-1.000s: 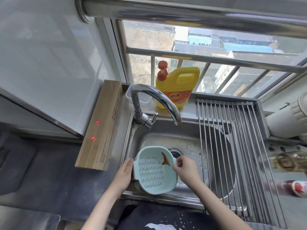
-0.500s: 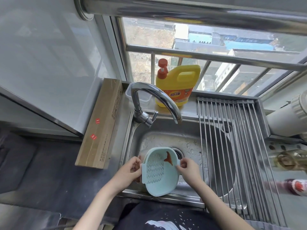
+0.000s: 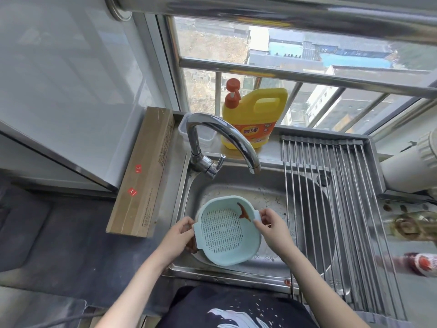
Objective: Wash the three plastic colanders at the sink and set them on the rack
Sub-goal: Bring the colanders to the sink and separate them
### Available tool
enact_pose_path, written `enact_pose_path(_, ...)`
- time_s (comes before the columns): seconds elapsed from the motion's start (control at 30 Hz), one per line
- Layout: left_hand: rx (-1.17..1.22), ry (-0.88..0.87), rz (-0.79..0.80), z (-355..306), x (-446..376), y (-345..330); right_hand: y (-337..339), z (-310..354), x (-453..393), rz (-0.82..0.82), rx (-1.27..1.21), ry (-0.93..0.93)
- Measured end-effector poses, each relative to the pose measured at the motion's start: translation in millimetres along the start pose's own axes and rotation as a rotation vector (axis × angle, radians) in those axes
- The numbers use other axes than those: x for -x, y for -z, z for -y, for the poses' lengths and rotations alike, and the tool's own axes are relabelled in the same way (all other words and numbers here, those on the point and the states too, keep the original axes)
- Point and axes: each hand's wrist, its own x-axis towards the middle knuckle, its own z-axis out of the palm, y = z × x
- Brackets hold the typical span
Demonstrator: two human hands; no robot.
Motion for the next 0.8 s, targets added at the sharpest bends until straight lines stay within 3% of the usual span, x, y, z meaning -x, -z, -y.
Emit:
enact_pose_path(0.07,0.04,0.033,-0.043,3,-3,0,5,7,-1,-0.013,-0.068,0.026)
enact_pose_path(0.17,0.053,0.042,-0.081,4,-7,1,18,13,-5,-0.161,-0.063,0.038)
enact_pose_path(0.23,0.011,-0.003,-0.082,4,-8,1,24,9,-11,-0.305,-0.018,-0.064)
enact_pose_path(0.33,-0.025,-0.047,-0.089,4,-8,0,22,2,-18,-0.447,-0.073,-0.359)
enact_pose_path(0.43,-0.034,-0.06,-0.095,7,-7,-2,3,4,-20,-0.37,-0.653,-0.725)
enact_pose_path(0.53,-0.065,-0.062,-0.101,11,-8,-1,-16,11,-23,-0.312,-1.048,-0.864)
enact_pose_path(0.67,-0.11,-0.062,-0.122,15,-8,-4,-31,-21,-32,-0.366,-1.048,-0.838)
enact_pose_path(0.73,-0.123,-0.055,-0.131,16,-9,-6,-39,-52,-40,-0.257,-0.897,-0.747)
enact_pose_path(0.8,-0.125,-0.036,-0.14,17,-11,-7,-40,-63,-40,-0.208,-0.793,-0.77)
